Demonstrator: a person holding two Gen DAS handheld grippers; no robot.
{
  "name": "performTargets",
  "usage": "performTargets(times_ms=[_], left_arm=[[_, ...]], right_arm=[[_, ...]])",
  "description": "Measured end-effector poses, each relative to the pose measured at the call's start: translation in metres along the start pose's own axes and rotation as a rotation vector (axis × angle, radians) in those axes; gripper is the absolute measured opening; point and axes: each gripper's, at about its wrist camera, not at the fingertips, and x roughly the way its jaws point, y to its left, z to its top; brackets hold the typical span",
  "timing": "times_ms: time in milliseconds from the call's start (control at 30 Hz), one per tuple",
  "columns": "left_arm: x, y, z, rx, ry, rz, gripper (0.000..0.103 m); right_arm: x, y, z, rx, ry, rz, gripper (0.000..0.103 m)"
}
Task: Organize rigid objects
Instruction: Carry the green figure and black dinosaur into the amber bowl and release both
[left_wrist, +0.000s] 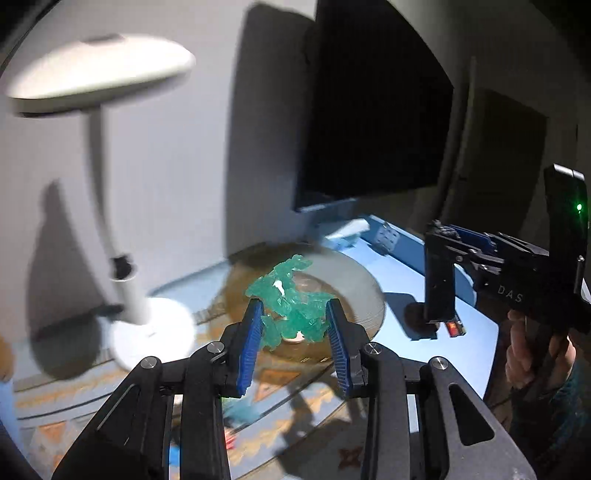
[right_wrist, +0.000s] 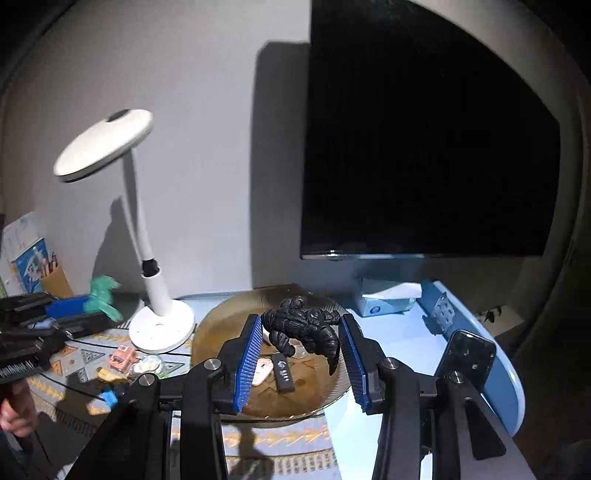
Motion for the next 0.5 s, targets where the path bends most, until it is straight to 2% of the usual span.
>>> performTargets(times_ms=[100,267,367,500], left_arm=[[0.046,-0.002,-0.001,-0.026,0.079,-0.032,0.032],[0.113,0.0,-0.02,-0.083,0.218,-0.074,0.032],[0.136,0.0,-0.029,-0.091,0.273,-0.081,0.032],[0.16,-0.001,-0.038,-0.105,0.331,-0.088,0.032]], right_arm=[[0.035,-0.01,0.001,0.028,0.086,0.024,0.042],[0.099,-0.024,-0.02,0.057,0.272,0.098,0.042],[0.133,-0.03,-0.037,0.086,0.384,0.156,0.042],[0.154,-0.034,-0.053,0.098,0.455,0.16,0.042]])
